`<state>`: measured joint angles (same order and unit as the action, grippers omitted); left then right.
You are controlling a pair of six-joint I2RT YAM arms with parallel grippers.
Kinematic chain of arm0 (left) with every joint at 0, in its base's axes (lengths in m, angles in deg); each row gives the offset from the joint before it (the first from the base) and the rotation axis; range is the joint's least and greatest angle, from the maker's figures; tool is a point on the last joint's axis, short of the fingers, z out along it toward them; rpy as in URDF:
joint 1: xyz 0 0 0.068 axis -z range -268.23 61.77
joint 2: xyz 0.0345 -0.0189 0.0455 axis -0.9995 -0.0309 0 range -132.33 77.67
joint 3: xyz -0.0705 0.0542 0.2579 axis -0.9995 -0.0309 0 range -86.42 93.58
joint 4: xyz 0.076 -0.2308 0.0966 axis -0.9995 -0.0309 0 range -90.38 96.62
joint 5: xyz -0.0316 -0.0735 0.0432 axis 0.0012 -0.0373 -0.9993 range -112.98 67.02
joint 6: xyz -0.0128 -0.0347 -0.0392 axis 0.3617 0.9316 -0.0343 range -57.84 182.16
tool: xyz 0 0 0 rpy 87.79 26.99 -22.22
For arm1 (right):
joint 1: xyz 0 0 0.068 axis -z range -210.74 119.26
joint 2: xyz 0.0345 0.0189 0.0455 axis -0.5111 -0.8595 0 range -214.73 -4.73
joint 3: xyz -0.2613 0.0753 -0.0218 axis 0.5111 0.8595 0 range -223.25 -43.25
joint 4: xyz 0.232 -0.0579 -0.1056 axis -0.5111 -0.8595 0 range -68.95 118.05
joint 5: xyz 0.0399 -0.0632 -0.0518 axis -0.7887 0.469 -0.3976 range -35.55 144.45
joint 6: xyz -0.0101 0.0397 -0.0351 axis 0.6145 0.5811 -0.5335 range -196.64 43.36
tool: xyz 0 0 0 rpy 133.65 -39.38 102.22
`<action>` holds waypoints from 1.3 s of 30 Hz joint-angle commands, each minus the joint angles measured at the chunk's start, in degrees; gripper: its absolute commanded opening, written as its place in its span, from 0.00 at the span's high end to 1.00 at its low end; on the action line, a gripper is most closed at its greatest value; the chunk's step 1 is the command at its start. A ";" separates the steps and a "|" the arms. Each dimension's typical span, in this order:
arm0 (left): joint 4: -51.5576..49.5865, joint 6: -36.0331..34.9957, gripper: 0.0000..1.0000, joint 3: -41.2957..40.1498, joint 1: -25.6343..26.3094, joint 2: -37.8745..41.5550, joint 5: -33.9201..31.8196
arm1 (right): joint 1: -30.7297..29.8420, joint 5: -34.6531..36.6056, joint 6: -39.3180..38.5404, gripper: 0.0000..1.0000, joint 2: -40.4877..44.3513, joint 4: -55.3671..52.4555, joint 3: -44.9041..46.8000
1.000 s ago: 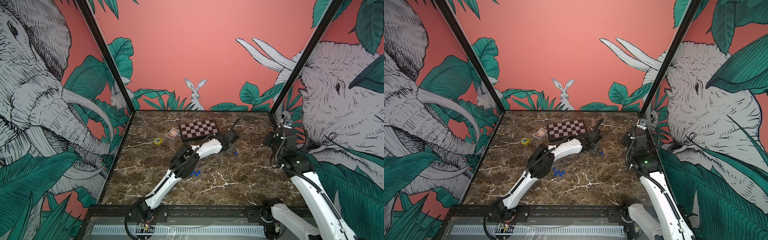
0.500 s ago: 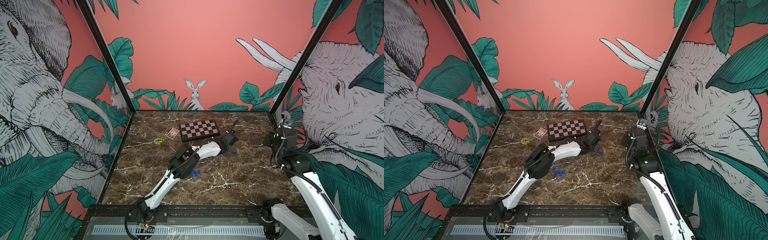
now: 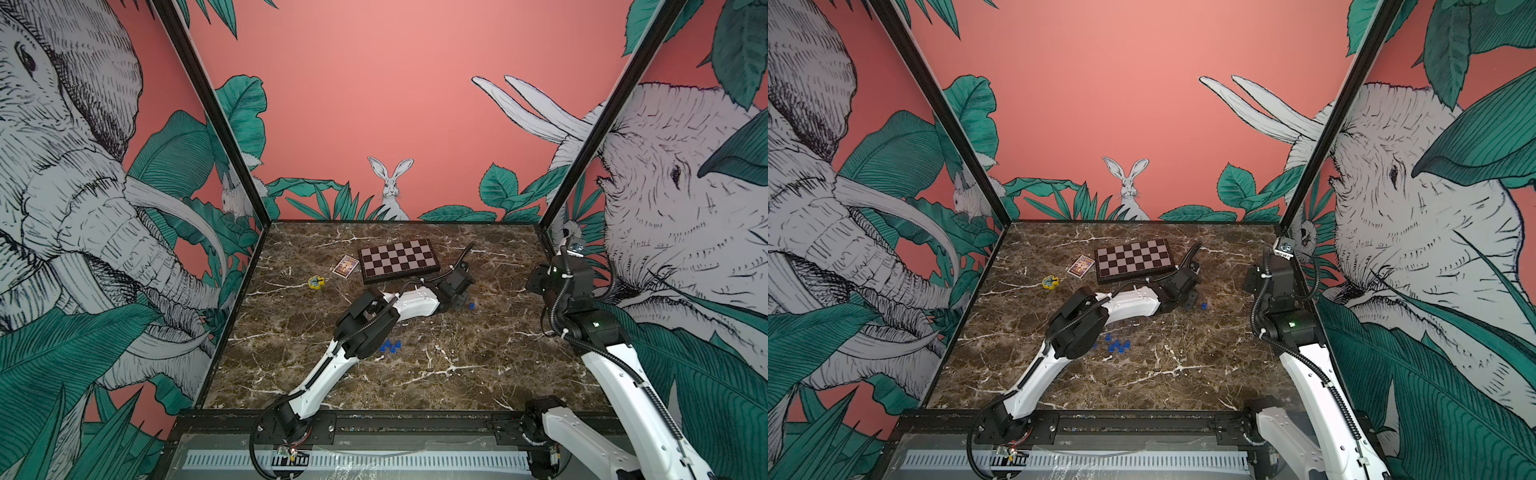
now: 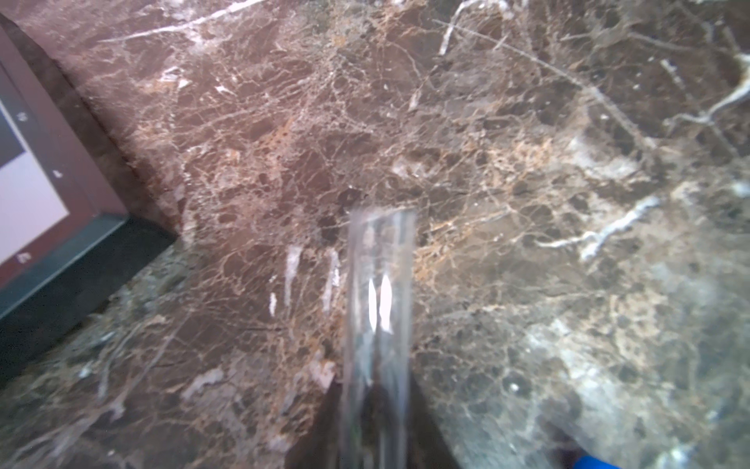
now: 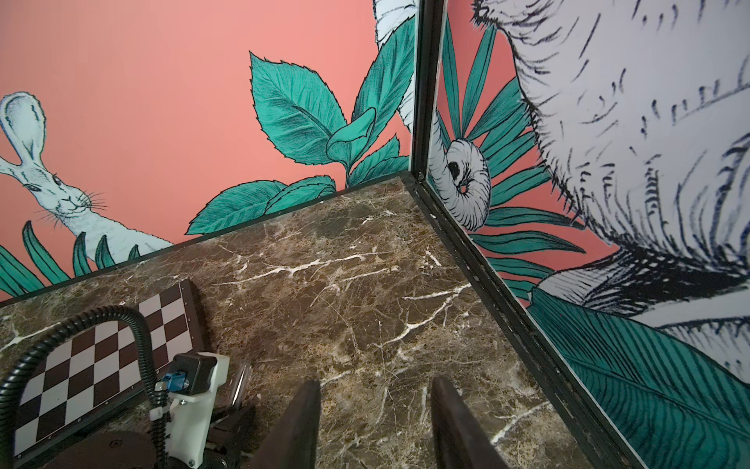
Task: Remove stoppers from test tubes
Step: Place the test tube at the center of the board.
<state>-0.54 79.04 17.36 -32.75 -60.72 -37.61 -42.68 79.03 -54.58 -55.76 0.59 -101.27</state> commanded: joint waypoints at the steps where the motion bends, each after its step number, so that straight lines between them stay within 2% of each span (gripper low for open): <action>1: -8.50 0.69 0.74 -3.15 -0.29 -1.45 -0.23 | 0.17 -0.14 0.61 0.56 0.44 1.46 0.91; 15: -9.34 0.96 0.73 -2.80 -0.29 -1.12 -0.48 | 0.19 -0.65 0.72 0.56 0.27 1.79 0.62; 19: -8.25 -0.21 0.66 -3.27 -0.21 0.90 -0.62 | 0.18 -1.15 0.92 0.56 0.05 1.97 0.22; 25: -3.47 -4.67 0.53 -4.82 0.10 8.38 -0.92 | 0.14 -2.05 1.06 0.56 -0.52 2.03 -0.60; 33: -0.72 -11.39 0.33 -7.92 1.03 24.20 -1.45 | 0.16 -3.04 1.67 0.56 -0.39 1.54 -0.61; 36: -3.61 -11.96 0.33 -10.22 1.03 29.79 -2.52 | 0.08 -3.29 1.82 0.56 -0.33 1.45 -0.34; 39: -8.51 -10.30 0.40 -14.04 1.03 35.49 -4.86 | 0.08 -4.04 1.87 0.56 -0.48 1.37 -0.17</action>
<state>-3.30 68.51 6.85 -32.02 -29.81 -39.55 -42.68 75.84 -53.48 -56.44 0.79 -100.94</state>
